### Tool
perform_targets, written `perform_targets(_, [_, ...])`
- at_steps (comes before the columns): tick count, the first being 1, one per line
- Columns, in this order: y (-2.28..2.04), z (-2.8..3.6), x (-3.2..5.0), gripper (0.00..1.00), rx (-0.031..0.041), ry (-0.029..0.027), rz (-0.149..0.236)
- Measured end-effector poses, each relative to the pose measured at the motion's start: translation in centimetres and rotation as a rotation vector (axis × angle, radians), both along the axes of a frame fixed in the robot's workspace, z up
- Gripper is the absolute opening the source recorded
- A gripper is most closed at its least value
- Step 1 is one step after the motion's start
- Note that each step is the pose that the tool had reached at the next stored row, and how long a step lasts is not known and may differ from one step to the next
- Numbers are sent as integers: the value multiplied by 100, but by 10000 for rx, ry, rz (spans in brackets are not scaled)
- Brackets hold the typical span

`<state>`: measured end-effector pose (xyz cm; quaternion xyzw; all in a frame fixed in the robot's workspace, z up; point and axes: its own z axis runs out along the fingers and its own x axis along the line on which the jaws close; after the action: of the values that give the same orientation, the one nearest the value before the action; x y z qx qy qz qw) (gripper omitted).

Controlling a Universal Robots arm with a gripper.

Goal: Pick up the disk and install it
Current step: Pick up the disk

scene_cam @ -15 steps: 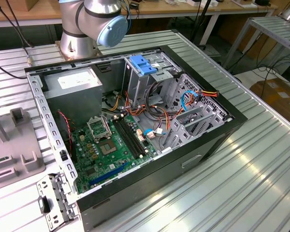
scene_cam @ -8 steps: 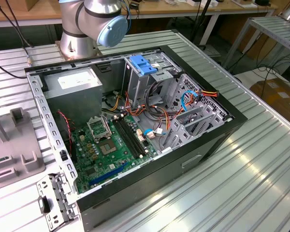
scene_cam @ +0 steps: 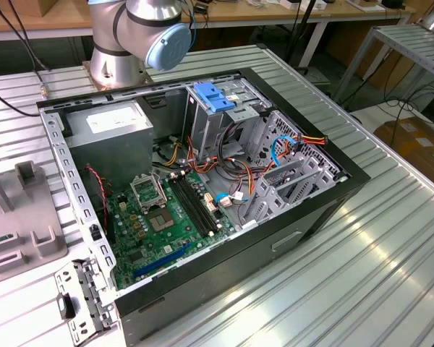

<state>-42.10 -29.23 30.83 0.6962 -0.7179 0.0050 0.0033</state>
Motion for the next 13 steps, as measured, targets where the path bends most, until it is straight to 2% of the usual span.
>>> perform_targets(13, [0, 98, 0, 36, 1, -2, 0])
